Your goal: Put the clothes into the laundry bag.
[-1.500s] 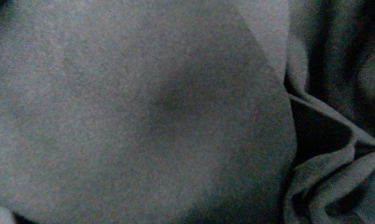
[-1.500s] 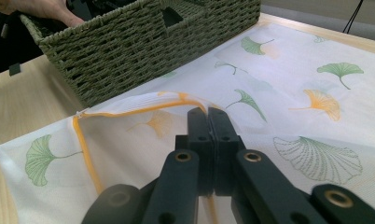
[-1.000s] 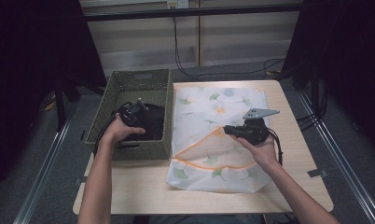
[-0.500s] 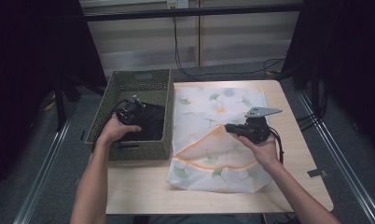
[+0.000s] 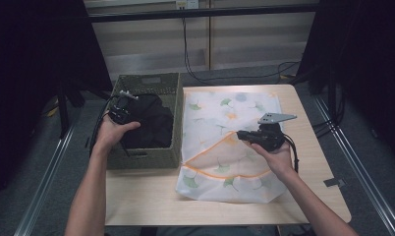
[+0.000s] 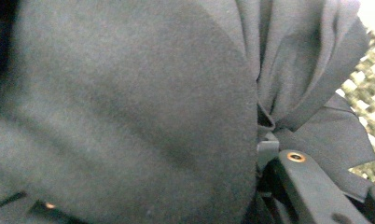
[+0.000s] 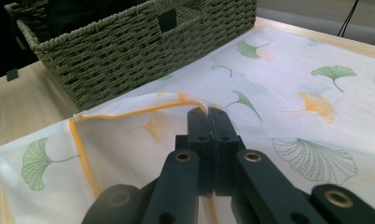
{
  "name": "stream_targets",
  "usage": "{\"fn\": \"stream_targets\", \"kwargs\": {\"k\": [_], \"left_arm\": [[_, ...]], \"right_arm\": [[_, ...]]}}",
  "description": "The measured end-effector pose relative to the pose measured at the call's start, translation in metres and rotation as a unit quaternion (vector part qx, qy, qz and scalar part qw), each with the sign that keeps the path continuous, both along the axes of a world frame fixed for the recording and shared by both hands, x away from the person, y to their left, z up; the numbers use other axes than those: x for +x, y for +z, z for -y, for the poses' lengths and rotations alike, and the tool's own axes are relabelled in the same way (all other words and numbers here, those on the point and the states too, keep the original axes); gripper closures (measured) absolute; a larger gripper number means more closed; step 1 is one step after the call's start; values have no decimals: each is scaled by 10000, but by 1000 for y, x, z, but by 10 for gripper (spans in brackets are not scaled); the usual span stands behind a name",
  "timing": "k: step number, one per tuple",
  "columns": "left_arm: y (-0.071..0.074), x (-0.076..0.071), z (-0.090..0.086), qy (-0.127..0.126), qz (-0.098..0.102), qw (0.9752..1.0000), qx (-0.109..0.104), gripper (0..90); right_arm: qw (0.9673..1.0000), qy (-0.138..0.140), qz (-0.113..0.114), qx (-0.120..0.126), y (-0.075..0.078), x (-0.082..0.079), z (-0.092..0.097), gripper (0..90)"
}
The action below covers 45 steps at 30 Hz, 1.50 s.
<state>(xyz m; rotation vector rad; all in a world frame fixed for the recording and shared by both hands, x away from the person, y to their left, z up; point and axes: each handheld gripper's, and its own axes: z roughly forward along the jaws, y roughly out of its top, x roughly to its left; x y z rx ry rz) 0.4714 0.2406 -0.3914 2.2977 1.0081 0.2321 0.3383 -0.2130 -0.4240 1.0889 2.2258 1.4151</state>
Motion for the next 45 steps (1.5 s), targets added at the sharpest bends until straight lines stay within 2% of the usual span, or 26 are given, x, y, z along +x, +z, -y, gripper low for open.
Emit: {"fn": "stream_targets", "kwargs": {"k": [4,6,8,12,13,14,15,17,20,21,22,24,25,26,29,32,34,36,37,38,41,42,43,45], "left_arm": [[12,-1,-2,43,216,9997,-63,641],[16,-2,-2,47,221,9997,-39,641],[26,-2,-6,147,423,9986,-296,641],[35,-4,-9,150,524,9977,-392,641],[37,-6,-9,282,607,9967,-451,641],[39,-6,-10,264,628,9968,-405,640],[41,-6,-12,286,658,9959,-557,640],[43,-7,-14,342,741,9943,-682,641],[46,-9,-18,389,856,9921,-827,641],[46,-9,-18,389,856,9921,-827,641],[50,-10,-20,414,931,9906,-916,641],[52,-11,-21,415,966,9899,-950,641],[57,-14,-23,438,1076,9880,-1013,641],[57,-14,-23,438,1076,9880,-1013,641],[62,-18,-27,466,1202,9849,-1159,641],[67,-21,-30,474,1300,9833,-1186,641],[73,-24,-32,509,1435,9799,-1287,641],[75,-24,-31,503,1455,9791,-1331,642],[79,-25,-30,538,1529,9770,-1386,642],[79,-25,-30,538,1529,9770,-1386,642],[87,-29,-29,493,1677,9718,-1582,642],[87,-29,-29,493,1677,9718,-1582,641],[89,-30,-29,498,1722,9700,-1642,641],[91,-31,-29,489,1747,9694,-1652,642]], "right_arm": [[10000,-3,5,8,0,0,0,899],[10000,-5,9,9,0,0,0,899],[10000,-10,7,23,0,0,0,899],[10000,-10,12,32,1,0,1,899],[10000,-19,12,43,1,0,1,899],[10000,-13,10,49,1,0,1,899],[10000,-5,6,63,1,-1,1,899],[10000,-4,21,56,2,-1,1,899],[10000,0,26,66,2,-1,1,899],[10000,-3,25,68,2,-1,1,899],[10000,-2,31,62,1,-1,1,899],[10000,-3,34,61,1,-1,1,900],[10000,-14,30,70,2,-1,1,899],[10000,-7,37,62,2,-1,1,899],[10000,-14,37,62,2,-1,1,900],[10000,-8,38,65,2,-1,1,900],[10000,2,31,70,2,-1,1,900],[10000,5,15,87,1,0,1,900],[10000,5,6,89,1,0,0,900],[10000,5,6,89,1,0,0,900],[10000,23,36,77,2,-1,1,900],[10000,23,36,77,2,-1,1,900],[10000,10,40,80,2,-1,1,900],[10000,7,44,89,2,-1,2,900]]}}
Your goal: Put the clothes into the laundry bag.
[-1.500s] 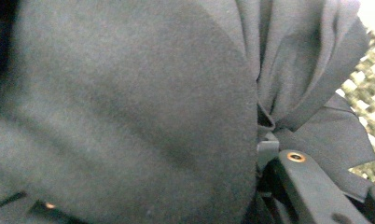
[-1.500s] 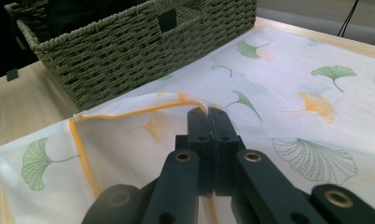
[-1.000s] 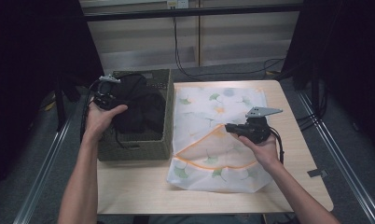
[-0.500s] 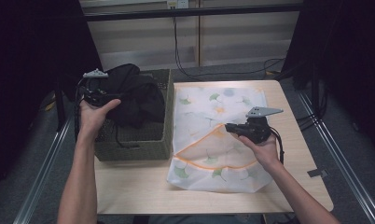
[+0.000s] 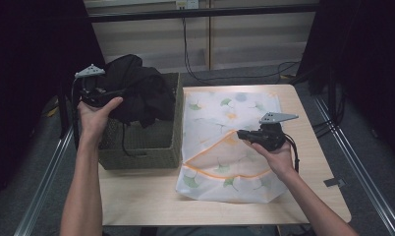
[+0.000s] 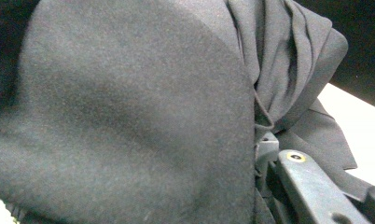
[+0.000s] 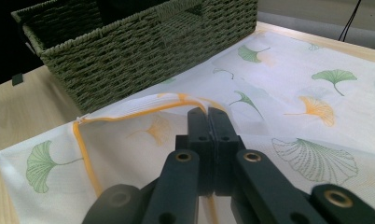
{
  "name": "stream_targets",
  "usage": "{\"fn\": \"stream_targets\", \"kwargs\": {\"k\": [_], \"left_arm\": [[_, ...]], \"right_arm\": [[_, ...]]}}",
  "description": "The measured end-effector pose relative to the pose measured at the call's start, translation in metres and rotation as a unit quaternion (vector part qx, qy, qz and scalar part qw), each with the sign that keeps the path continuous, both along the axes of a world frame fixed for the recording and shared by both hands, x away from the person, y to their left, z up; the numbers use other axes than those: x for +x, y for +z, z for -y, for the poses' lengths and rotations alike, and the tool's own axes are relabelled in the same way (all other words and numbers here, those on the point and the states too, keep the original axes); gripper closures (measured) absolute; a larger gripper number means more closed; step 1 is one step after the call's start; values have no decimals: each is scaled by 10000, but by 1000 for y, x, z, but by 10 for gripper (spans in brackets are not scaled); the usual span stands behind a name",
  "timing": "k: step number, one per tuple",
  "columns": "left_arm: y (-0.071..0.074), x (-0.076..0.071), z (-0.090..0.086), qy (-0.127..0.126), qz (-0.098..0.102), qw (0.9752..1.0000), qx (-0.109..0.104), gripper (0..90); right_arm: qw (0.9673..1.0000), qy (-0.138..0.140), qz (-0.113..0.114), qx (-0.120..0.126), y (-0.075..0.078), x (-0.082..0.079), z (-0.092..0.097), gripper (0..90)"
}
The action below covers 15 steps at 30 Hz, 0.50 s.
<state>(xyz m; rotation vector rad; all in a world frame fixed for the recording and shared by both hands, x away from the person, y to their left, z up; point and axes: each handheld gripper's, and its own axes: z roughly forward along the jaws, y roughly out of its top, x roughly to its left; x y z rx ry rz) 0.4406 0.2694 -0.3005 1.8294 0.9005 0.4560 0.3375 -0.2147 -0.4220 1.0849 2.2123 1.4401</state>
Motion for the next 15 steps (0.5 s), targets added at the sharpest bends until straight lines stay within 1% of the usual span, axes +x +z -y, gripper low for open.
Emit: {"fn": "stream_targets", "kwargs": {"k": [1,2,3,6,8,9,11,12,14,15], "left_arm": [[2,-1,0,32,30,10000,-16,642],[3,-2,-1,16,72,9999,-89,642],[3,-2,-1,16,72,9999,-89,642],[8,-6,-3,-9,201,9997,-161,642],[12,-9,-3,-38,277,9995,-170,641],[15,-11,-3,-24,351,9992,-203,642],[18,-13,-3,-34,373,9991,-210,641],[22,-15,-2,-47,447,9987,-239,641],[25,-17,-2,-74,469,9986,-234,641],[27,-19,-1,-76,519,9983,-255,641]], "right_arm": [[10000,1,-3,12,0,0,0,900],[10000,0,-3,14,1,0,0,900],[10000,0,-3,14,1,0,0,900],[10000,1,8,17,1,0,0,900],[10000,-10,2,25,1,0,1,900],[10000,-1,6,17,1,0,1,900],[10000,0,6,15,1,0,0,900],[10000,-3,16,15,1,0,0,900],[10000,-2,15,17,1,0,0,900],[10000,-6,16,20,1,0,0,900]]}}
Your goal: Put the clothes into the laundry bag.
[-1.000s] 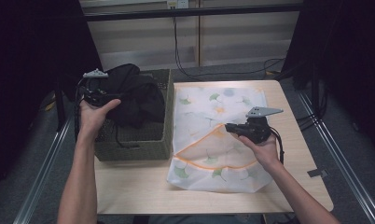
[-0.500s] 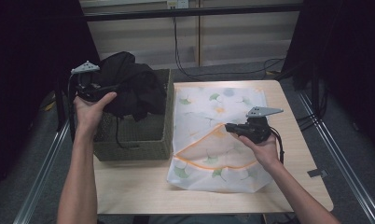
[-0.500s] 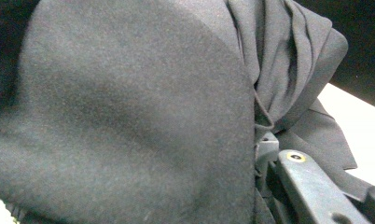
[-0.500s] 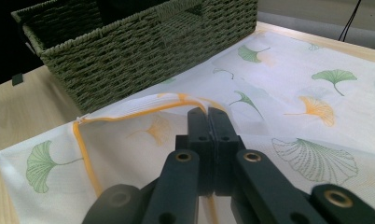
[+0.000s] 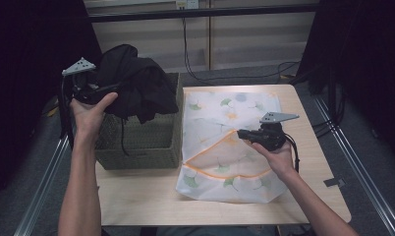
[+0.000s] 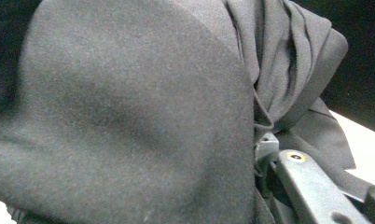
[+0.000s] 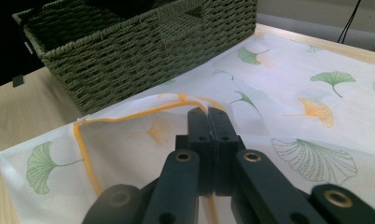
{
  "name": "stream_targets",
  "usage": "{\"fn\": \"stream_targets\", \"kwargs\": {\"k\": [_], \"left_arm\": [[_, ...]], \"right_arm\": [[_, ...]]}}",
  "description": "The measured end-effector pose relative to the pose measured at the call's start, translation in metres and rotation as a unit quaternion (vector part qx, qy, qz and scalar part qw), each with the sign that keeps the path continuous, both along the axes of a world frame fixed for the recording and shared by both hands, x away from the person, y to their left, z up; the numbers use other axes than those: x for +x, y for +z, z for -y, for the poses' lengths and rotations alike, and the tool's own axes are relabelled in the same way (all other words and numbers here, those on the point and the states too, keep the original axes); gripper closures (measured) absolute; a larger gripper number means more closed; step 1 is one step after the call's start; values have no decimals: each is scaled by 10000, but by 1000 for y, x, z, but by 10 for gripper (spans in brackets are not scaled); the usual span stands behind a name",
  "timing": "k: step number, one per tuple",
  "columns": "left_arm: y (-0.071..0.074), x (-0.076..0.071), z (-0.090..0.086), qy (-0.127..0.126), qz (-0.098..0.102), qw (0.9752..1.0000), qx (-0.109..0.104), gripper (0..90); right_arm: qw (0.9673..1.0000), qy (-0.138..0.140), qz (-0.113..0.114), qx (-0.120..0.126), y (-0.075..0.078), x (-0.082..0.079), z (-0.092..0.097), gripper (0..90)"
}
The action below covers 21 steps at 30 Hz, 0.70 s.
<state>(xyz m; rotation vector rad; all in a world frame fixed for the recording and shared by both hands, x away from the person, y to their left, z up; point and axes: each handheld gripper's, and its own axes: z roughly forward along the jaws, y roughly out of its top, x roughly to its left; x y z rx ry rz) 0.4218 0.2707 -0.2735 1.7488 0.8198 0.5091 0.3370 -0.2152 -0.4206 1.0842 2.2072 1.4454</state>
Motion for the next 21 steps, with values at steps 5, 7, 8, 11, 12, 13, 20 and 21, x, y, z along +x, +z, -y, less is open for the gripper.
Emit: {"fn": "stream_targets", "kwargs": {"k": [5,7,8,11,12,13,20,21], "left_arm": [[3,-10,3,-45,172,9998,-31,640],[4,-14,4,-76,237,9997,-89,640],[5,-15,3,-100,246,9996,-111,640],[12,-22,2,-94,353,9993,-121,639],[15,-25,0,-70,416,9990,-133,639],[17,-27,-1,-78,436,9989,-130,639],[29,-34,-5,-38,583,9982,-95,639],[32,-37,-6,-54,635,9978,-156,639]], "right_arm": [[10000,3,9,5,0,0,1,900],[10000,-4,2,7,1,0,1,900],[10000,-11,-1,21,0,0,1,900],[10000,-7,3,22,1,-1,1,900],[10000,4,8,14,1,0,1,900],[10000,-15,2,13,0,0,1,900],[10000,-9,-1,-7,0,0,-1,900],[10000,-7,2,-11,0,0,-1,900]]}}
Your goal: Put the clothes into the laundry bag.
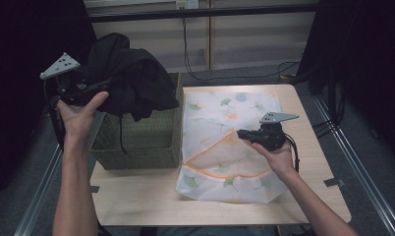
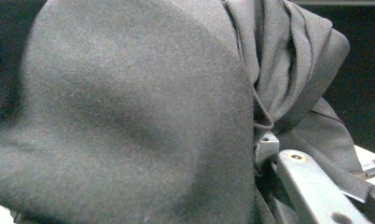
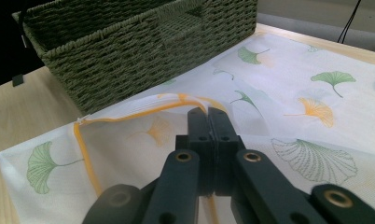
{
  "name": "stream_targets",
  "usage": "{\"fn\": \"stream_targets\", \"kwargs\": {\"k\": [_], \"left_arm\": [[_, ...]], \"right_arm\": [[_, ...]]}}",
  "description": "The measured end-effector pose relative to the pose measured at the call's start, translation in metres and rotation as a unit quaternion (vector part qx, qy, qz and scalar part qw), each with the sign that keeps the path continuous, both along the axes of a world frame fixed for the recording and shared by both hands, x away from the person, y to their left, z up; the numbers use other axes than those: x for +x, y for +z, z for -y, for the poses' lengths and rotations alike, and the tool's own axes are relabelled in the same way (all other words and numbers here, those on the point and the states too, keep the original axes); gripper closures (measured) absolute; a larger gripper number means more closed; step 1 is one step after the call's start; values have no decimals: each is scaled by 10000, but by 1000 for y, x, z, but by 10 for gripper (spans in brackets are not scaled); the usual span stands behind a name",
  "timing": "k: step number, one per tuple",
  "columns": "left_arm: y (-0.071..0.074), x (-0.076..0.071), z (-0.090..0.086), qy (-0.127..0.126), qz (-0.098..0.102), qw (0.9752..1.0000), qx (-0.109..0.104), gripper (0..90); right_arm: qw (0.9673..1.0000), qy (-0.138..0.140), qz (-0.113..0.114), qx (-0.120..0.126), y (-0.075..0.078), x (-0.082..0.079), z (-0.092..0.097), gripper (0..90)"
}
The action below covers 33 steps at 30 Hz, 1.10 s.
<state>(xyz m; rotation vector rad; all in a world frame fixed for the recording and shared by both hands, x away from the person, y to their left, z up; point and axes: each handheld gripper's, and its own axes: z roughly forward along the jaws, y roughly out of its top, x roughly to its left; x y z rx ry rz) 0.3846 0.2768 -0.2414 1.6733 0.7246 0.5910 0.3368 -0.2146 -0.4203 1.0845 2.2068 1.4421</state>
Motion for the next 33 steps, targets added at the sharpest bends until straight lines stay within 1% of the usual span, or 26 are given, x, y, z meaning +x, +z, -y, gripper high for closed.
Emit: {"fn": "stream_targets", "kwargs": {"k": [2,3,5,6,7,8,10,12,15,16,17,18,19,21,23,25,26,27,28,29,31,32,33], "left_arm": [[2,-1,0,8,21,10000,-15,639],[6,-3,0,7,72,10000,9,639],[8,-5,0,-19,87,10000,35,638],[11,-10,1,-48,179,9998,-5,639],[11,-10,1,-48,179,9998,-5,638],[13,-13,2,-95,247,9996,0,638],[14,-14,3,-101,278,9996,8,639],[17,-20,6,-214,310,9993,-21,639],[20,-24,10,-271,369,9989,-78,638],[22,-27,12,-378,375,9986,-70,638],[23,-30,13,-446,356,9983,-129,638],[23,-30,13,-446,356,9983,-129,638],[24,-33,14,-456,412,9981,-92,638],[26,-41,18,-526,460,9974,-187,638],[26,-42,19,-575,459,9972,-150,638],[25,-47,21,-675,472,9964,-208,638],[24,-50,22,-657,497,9964,-222,638],[24,-52,22,-705,546,9958,-199,637],[24,-52,22,-705,546,9958,-199,637],[24,-55,23,-720,541,9957,-234,637],[24,-61,24,-771,581,9950,-238,638],[24,-66,26,-821,607,9945,-250,637],[24,-66,26,-821,607,9945,-250,637]], "right_arm": [[10000,4,-5,5,0,0,0,900],[10000,13,-6,0,0,0,0,900],[10000,15,-5,0,0,1,0,900],[10000,-5,-5,15,0,0,0,900],[10000,-10,-7,16,0,0,0,900],[10000,-10,-5,23,1,0,0,900],[10000,-24,-8,5,0,0,1,900],[10000,-15,-26,12,0,0,0,900],[10000,-21,-35,19,0,1,0,900],[10000,-27,-36,20,0,1,0,900],[10000,-20,-34,13,0,1,0,900],[10000,-20,-34,13,0,1,0,900],[10000,-22,-32,16,0,0,0,900],[10000,-17,-17,19,1,0,1,900],[10000,-21,-27,26,1,0,1,900],[10000,-23,-31,32,1,0,1,900],[10000,-19,-24,19,1,1,1,900],[10000,-24,-26,24,1,1,1,900],[10000,-25,-26,26,1,1,1,900],[10000,-25,-26,26,1,1,1,900],[10000,-34,-35,33,0,1,1,900],[10000,-28,-42,32,0,1,1,900],[10000,-28,-42,32,0,1,1,900]]}}
